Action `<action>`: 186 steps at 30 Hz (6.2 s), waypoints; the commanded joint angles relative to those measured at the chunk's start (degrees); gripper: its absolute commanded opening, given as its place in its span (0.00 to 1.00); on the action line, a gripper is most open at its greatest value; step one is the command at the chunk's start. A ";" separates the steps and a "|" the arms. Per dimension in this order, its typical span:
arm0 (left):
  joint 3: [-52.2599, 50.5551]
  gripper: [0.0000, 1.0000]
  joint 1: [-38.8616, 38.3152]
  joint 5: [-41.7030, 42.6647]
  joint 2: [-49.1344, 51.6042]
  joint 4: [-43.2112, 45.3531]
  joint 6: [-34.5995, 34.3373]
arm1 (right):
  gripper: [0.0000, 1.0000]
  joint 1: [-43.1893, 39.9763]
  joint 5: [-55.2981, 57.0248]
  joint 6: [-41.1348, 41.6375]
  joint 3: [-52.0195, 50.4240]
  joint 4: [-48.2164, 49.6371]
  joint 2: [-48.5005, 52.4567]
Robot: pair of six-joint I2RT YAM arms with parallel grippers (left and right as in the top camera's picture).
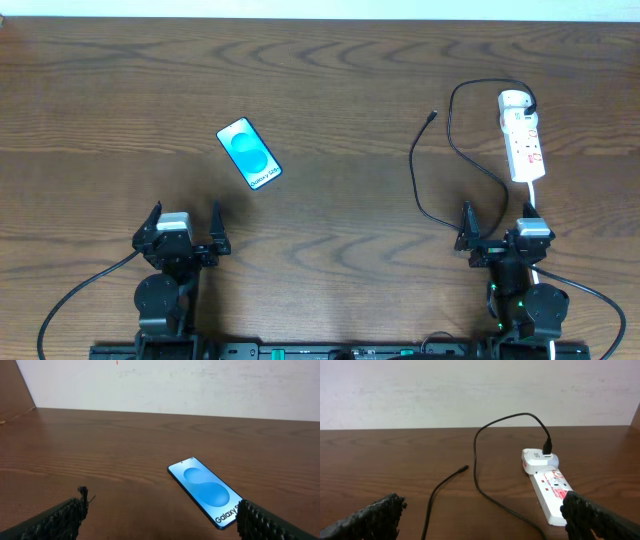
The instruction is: Plug charger to phone and switch on socket
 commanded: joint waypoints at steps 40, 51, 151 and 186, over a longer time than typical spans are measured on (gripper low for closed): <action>-1.09 0.98 0.28 -0.09 0.02 -2.03 0.98 | 0.99 0.42 0.46 -0.46 -0.09 -0.24 -0.24; -1.09 0.98 0.28 -0.09 0.02 -2.03 0.98 | 0.99 0.42 0.46 -0.46 -0.09 -0.24 -0.24; 30.86 0.98 0.28 -0.04 22.73 -13.07 -3.39 | 0.99 0.42 0.46 -0.46 -0.09 -0.24 -0.24; 79.65 0.98 -17.53 2.01 74.79 -41.94 -16.22 | 0.99 0.42 0.46 -0.46 -0.09 -0.24 -0.24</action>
